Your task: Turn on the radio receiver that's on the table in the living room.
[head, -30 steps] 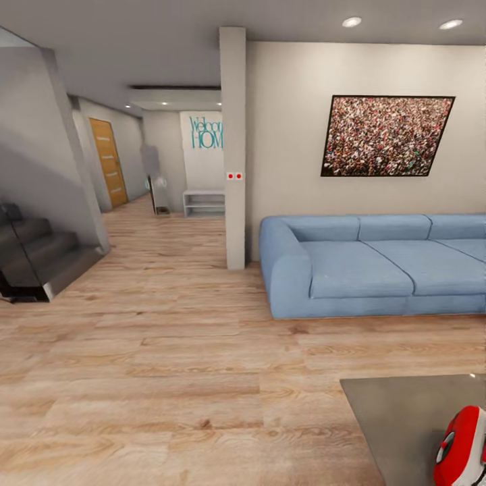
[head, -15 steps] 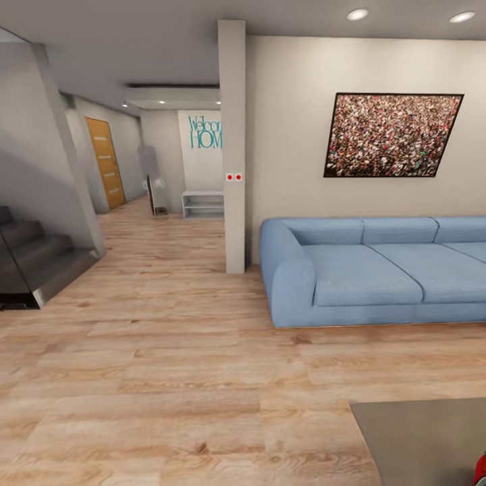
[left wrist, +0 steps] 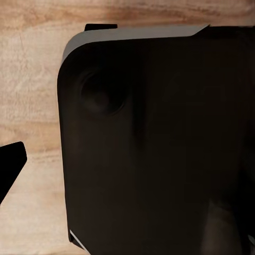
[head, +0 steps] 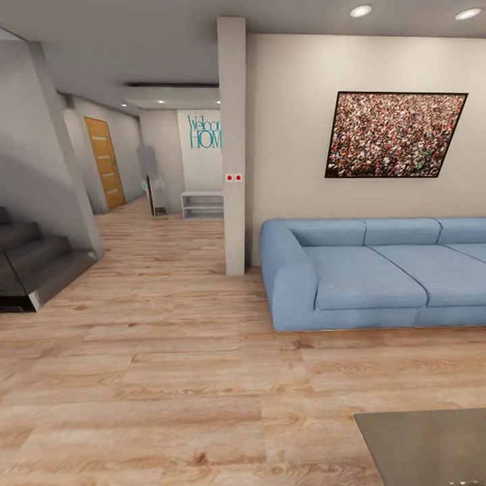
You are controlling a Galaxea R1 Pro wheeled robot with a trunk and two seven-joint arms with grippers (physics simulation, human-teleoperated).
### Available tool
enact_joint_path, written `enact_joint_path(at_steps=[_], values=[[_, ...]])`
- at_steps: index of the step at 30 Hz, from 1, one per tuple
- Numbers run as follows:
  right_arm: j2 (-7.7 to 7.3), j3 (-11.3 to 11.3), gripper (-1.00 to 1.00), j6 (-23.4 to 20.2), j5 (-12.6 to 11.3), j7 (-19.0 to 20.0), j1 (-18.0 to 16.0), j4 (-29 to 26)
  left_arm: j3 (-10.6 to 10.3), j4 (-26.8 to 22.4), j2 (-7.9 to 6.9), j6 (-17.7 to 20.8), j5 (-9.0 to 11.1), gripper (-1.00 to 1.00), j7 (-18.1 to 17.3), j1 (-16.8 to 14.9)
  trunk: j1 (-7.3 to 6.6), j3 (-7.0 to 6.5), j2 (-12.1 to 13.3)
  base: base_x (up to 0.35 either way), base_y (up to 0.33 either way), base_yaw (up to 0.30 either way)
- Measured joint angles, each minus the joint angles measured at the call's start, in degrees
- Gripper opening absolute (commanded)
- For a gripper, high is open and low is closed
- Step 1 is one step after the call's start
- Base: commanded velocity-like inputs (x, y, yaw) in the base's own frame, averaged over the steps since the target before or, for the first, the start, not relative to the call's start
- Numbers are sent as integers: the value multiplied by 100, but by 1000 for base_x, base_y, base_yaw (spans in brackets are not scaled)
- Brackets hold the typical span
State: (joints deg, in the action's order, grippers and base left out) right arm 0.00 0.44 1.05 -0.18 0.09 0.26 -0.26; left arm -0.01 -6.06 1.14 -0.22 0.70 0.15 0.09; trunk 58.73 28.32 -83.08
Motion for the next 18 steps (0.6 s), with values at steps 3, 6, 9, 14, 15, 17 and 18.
enact_joint_path(at_steps=[3,6,9,14,15,17,18], values=[[-1,0,100,0,0,0,0,0,-5,0,0,3,0,100,1,0,0,0,0,223,0,0],[-2,0,100,0,0,0,0,0,-7,0,0,4,0,100,0,0,0,0,0,278,0,0],[-2,0,100,0,0,0,0,0,-6,0,0,3,0,100,2,0,0,0,0,208,0,0],[-5,0,100,0,0,0,0,0,-2,0,0,-1,0,100,1,0,0,0,0,49,0,0],[-4,0,100,0,0,0,0,0,-3,0,0,-1,0,100,1,0,0,0,0,13,0,0],[-3,0,100,0,0,0,0,0,-1,0,0,-2,0,100,-2,0,0,0,0,9,0,0],[-2,0,100,0,0,0,0,0,0,0,0,-3,0,100,-2,0,0,0,0,5,0,0]])
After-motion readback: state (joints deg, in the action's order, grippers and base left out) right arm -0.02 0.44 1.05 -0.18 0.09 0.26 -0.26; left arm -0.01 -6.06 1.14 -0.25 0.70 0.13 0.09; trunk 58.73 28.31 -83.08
